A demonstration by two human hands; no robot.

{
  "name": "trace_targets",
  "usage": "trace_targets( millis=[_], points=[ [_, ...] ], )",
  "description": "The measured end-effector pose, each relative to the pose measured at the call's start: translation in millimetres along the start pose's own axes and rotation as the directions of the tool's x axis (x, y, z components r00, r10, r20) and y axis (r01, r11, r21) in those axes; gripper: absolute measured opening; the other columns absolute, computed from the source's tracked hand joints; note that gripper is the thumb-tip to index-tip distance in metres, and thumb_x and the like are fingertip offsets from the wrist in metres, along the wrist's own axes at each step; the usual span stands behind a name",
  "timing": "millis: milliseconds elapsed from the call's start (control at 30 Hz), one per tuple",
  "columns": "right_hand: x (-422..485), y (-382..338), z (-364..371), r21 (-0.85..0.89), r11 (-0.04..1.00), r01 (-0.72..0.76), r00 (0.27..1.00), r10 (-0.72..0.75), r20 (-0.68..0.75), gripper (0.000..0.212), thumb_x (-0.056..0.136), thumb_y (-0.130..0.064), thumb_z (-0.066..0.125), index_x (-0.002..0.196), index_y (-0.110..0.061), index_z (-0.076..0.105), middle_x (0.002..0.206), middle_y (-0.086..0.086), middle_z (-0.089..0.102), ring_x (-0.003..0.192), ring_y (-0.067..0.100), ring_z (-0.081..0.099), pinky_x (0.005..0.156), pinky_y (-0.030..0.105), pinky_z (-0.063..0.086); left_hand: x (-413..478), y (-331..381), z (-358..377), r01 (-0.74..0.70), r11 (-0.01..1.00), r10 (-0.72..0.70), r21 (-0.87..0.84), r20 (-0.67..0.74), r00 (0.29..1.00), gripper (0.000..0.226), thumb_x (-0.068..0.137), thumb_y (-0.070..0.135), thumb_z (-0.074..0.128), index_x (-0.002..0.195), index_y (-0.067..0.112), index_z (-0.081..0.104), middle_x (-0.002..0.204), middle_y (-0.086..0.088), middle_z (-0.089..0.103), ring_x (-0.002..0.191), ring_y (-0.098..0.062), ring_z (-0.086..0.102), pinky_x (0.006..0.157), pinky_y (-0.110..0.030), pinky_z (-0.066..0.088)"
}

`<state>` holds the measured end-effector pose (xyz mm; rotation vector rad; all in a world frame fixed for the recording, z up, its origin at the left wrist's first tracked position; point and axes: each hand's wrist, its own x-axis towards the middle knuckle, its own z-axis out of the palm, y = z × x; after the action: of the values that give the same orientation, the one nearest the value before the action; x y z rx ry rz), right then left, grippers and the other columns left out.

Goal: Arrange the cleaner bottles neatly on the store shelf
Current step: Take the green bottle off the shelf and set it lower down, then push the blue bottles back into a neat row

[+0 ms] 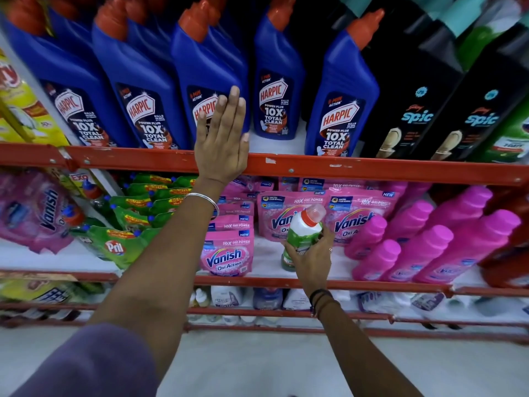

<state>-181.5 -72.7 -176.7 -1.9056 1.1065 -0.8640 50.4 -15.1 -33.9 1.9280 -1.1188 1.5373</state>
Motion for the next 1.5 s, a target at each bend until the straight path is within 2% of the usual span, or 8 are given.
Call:
trace_targets(
  millis=[133,233,367,433,533,700,933,1500],
  points=[
    [-8,-3,-5,-0.007,0.998,0.061,0.998,-0.061,-0.021,0.101,0.063,-0.057,0.077,0.137,-0.007,0.029,0.136,0.015,0.040,0.121,0.029,0.047,0.091,0.045,0.052,0,0,-1,-0.022,1.000,0.022,0.000,-0.012,1.000,0.061,0.100,0.030,0.025,0.153,0.013,0.000,0.161,0.003,-0.010,0.146,-0.010,-0.010,0.117,-0.035,-0.011],
    [2,-28,-16,0.092,0.991,0.102,0.979,-0.084,-0.183,0.098,0.063,-0.072,0.064,0.135,-0.017,0.027,0.139,0.018,0.033,0.128,0.030,0.039,0.098,0.051,0.047,-1,0,2,-0.039,0.999,0.039,0.001,-0.034,0.999,0.061,0.100,0.029,0.026,0.153,0.014,-0.001,0.160,0.005,-0.011,0.147,-0.011,-0.006,0.118,-0.036,-0.010],
    [34,-102,-46,0.196,0.915,0.353,0.870,-0.243,-0.428,0.082,0.073,-0.050,0.071,0.131,-0.005,0.034,0.133,0.020,0.036,0.124,-0.004,0.028,0.102,0.009,0.028,-1,-1,2,-0.031,0.999,0.029,-0.031,-0.061,0.998,0.063,0.098,0.028,0.030,0.153,0.014,0.002,0.160,0.004,-0.007,0.147,-0.012,-0.003,0.118,-0.037,-0.006],
    [56,-133,-55,0.176,0.897,0.406,0.836,-0.287,-0.467,0.081,0.073,-0.032,0.078,0.131,0.004,0.034,0.134,0.022,0.035,0.124,-0.001,0.026,0.101,0.001,0.018,-1,0,1,-0.033,0.999,0.030,-0.032,-0.066,0.997,0.063,0.098,0.027,0.030,0.153,0.013,0.003,0.161,0.004,-0.006,0.147,-0.012,-0.001,0.118,-0.037,-0.004],
    [86,-157,-58,0.081,0.931,0.356,0.856,-0.290,-0.428,0.094,0.073,-0.035,0.077,0.139,0.004,0.023,0.141,0.023,0.028,0.131,0.022,0.022,0.109,0.012,0.014,-2,-1,2,-0.035,0.999,0.033,-0.033,-0.058,0.998,0.064,0.097,0.028,0.031,0.153,0.013,0.005,0.161,0.003,-0.004,0.148,-0.013,0.000,0.118,-0.038,-0.004],
    [105,-165,-50,-0.040,0.967,0.252,0.902,-0.250,-0.351,0.108,0.068,-0.042,0.079,0.142,0.003,0.014,0.139,0.025,0.033,0.124,0.040,0.038,0.100,0.049,0.043,-2,-1,3,-0.031,0.999,0.029,-0.037,-0.059,0.998,0.065,0.097,0.028,0.032,0.153,0.012,0.005,0.161,0.002,-0.002,0.148,-0.014,0.001,0.118,-0.039,-0.003],
    [104,-169,-50,-0.030,0.966,0.255,0.883,-0.246,-0.399,0.107,0.059,-0.044,0.085,0.137,-0.001,0.026,0.132,0.019,0.043,0.116,0.035,0.048,0.085,0.047,0.051,-2,-1,2,-0.027,0.999,0.025,-0.037,-0.057,0.998,0.066,0.096,0.028,0.033,0.153,0.012,0.005,0.161,0.001,-0.003,0.148,-0.014,0.001,0.119,-0.040,-0.004],
    [81,-208,4,-0.053,0.947,0.316,0.891,-0.315,-0.326,0.106,0.058,-0.050,0.084,0.135,-0.003,0.029,0.138,0.016,0.041,0.123,0.032,0.044,0.085,0.045,0.053,-3,-1,0,0.018,0.996,-0.020,-0.084,-0.028,0.999,0.068,0.095,0.027,0.031,0.153,0.012,0.001,0.161,0.001,-0.005,0.148,-0.013,0.002,0.119,-0.038,-0.004]
  ],
)
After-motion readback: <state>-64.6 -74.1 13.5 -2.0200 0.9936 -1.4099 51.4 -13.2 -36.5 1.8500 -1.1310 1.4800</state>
